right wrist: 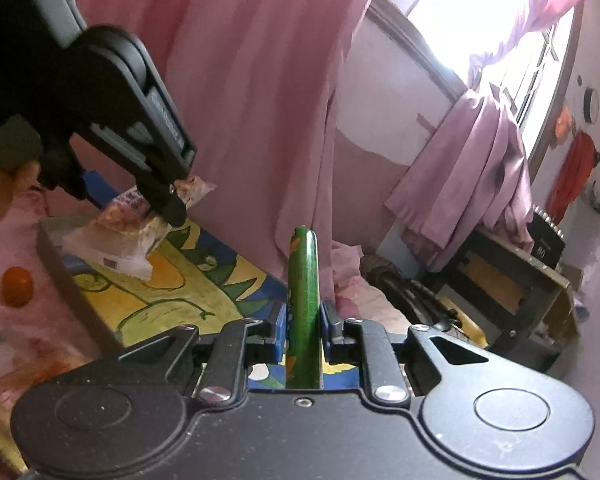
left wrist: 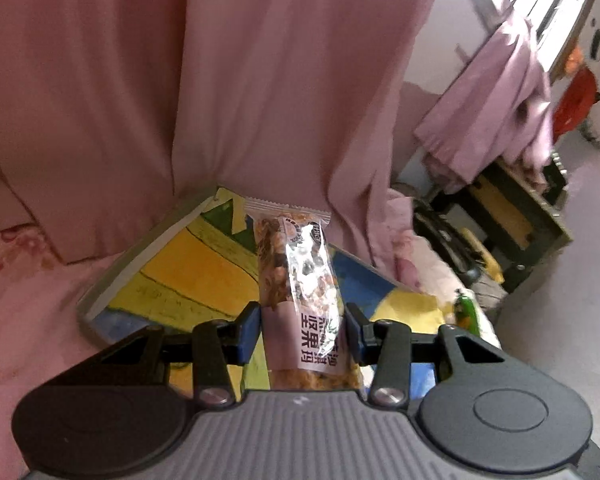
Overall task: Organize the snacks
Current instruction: 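Carry the nut bar over the painted box lid while the right tool carries the green stick there, then open both tools to drop the nut bar and green stick into the lid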
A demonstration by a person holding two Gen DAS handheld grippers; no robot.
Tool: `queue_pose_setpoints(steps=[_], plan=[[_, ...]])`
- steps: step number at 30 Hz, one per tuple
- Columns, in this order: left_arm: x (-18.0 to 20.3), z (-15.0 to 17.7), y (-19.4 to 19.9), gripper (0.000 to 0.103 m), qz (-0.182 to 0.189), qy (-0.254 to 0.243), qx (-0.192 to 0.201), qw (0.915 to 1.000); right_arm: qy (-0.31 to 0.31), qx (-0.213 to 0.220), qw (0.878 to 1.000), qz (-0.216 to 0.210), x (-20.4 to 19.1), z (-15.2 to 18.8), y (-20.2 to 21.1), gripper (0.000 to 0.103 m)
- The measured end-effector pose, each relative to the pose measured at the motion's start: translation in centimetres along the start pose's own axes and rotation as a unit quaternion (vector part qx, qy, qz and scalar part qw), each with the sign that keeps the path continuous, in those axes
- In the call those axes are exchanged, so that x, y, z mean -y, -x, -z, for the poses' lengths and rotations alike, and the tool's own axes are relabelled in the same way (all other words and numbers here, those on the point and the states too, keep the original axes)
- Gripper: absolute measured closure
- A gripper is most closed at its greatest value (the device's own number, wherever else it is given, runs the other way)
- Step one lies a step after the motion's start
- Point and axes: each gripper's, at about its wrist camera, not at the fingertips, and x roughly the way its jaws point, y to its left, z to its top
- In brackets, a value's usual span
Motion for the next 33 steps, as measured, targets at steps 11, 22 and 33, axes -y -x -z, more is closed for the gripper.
queue_pose_setpoints(steps=[11,22,33], plan=[[0.1,0.6,-6.0,0.055,-0.056,-0.001,-0.06,0.9966,0.018,-0.08,0.996,-0.031,-1.5,2.1,-6.2,0.084],[0.0,1.2,-7.2,0.055,-0.082,0.007,-0.095,0.9921,-0.032,-0.137,0.988,-0.07,-1.1,2.8,-7.1,0.084],[0.6,1.8,-7.8,0.053,-0.109,-0.007,-0.104,0.9886,-0.086,-0.164,0.979,-0.086,-0.1,3.5,-7.7,0.083]])
